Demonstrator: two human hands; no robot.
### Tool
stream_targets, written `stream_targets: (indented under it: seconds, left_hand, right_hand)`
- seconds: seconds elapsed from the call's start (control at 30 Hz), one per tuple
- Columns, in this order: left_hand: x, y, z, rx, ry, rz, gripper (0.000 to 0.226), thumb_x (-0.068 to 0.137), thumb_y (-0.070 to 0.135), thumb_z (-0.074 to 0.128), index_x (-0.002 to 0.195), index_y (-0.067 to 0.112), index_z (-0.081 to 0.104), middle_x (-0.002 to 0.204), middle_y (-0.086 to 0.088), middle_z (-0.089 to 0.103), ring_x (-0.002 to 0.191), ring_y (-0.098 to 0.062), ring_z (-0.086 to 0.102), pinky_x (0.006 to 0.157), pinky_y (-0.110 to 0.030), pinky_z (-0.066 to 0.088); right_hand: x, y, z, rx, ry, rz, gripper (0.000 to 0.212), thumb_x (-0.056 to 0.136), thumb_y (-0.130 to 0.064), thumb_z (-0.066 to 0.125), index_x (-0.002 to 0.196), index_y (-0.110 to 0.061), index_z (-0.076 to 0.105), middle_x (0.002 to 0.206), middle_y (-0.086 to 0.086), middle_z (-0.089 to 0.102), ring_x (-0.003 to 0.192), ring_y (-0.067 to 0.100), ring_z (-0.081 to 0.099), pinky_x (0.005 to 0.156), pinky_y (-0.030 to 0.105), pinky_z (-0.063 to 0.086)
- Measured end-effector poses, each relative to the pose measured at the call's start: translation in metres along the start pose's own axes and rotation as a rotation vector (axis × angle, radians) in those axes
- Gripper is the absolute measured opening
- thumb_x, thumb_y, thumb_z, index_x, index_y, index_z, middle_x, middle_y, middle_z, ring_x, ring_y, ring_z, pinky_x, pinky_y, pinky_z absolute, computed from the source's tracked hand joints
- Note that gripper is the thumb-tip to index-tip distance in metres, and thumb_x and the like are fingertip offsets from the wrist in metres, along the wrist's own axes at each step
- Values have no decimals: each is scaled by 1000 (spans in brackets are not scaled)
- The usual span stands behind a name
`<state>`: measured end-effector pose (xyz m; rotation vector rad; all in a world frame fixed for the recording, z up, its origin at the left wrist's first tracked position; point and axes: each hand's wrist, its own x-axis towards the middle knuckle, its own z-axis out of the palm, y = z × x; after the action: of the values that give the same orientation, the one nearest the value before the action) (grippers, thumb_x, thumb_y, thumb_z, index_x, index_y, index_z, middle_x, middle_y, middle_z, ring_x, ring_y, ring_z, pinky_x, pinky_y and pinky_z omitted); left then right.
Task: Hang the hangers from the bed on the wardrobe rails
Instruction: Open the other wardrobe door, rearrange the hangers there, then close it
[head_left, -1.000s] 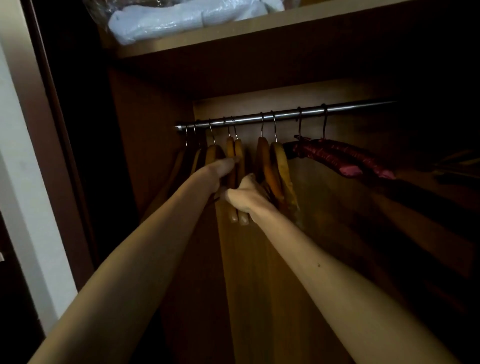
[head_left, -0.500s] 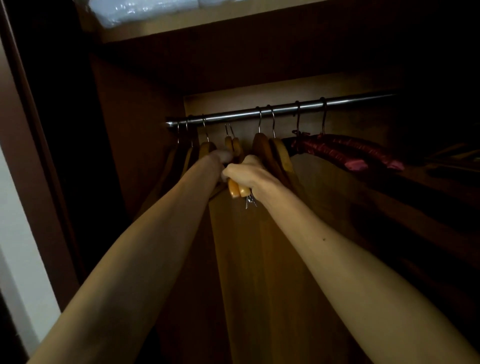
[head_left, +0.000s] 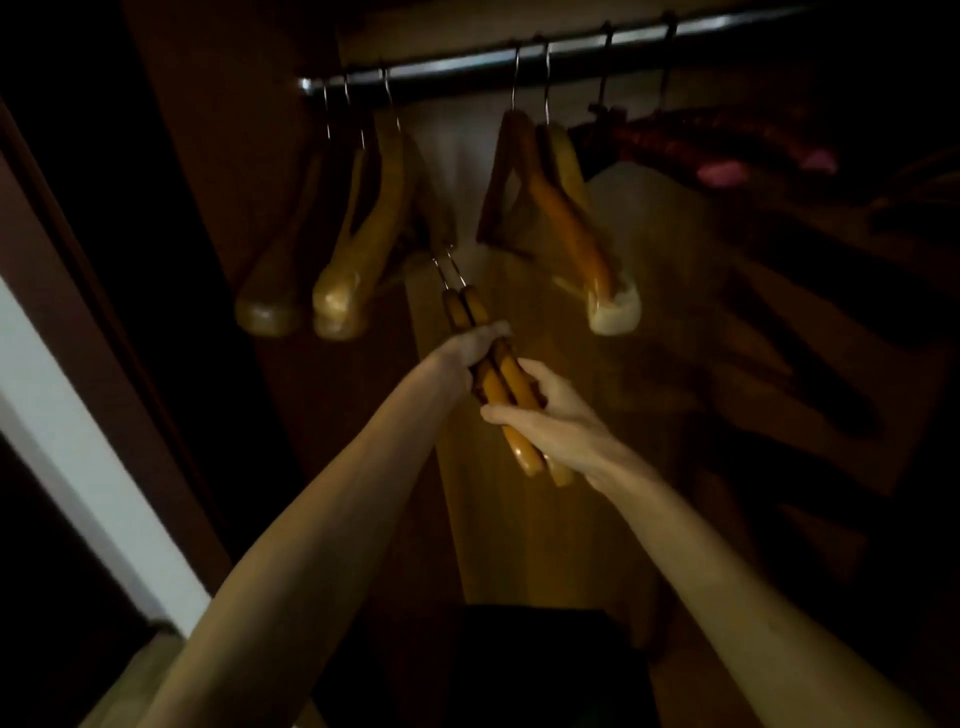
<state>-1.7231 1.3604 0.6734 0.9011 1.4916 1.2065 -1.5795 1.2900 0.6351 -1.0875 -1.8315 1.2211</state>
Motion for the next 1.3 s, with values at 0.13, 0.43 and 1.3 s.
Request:
stream_targets:
  seconds: [0.13, 0.43, 1.3]
  left_hand:
    - [-38, -93, 2, -9, 38, -9, 11, 85, 16, 73, 85, 5, 69, 69, -8, 68, 52, -17, 63, 53, -27, 55]
    - [-122, -229, -10, 156, -296, -264, 44, 83, 19, 78, 119, 19, 54, 87, -6, 73, 76, -16, 70, 78, -34, 60]
    - [-168, -259, 36, 320, -32, 68, 33, 92, 58, 61, 93, 26, 69, 85, 12, 67, 76, -1, 65, 67, -17, 49]
  right_hand:
    - [-41, 63, -12, -23, -106, 71, 47, 95, -47, 57, 136, -25, 56, 111, -12, 63, 84, -14, 58, 67, 5, 44]
    - [-82, 154, -46, -509, -83, 32, 96, 78, -36, 83, 156, -31, 27, 160, -8, 25, 149, 21, 18, 115, 48, 29]
    - [-103, 173, 45, -177, -31, 196, 15, 87, -7, 66, 90, -17, 55, 80, -1, 61, 77, 18, 63, 56, 23, 46]
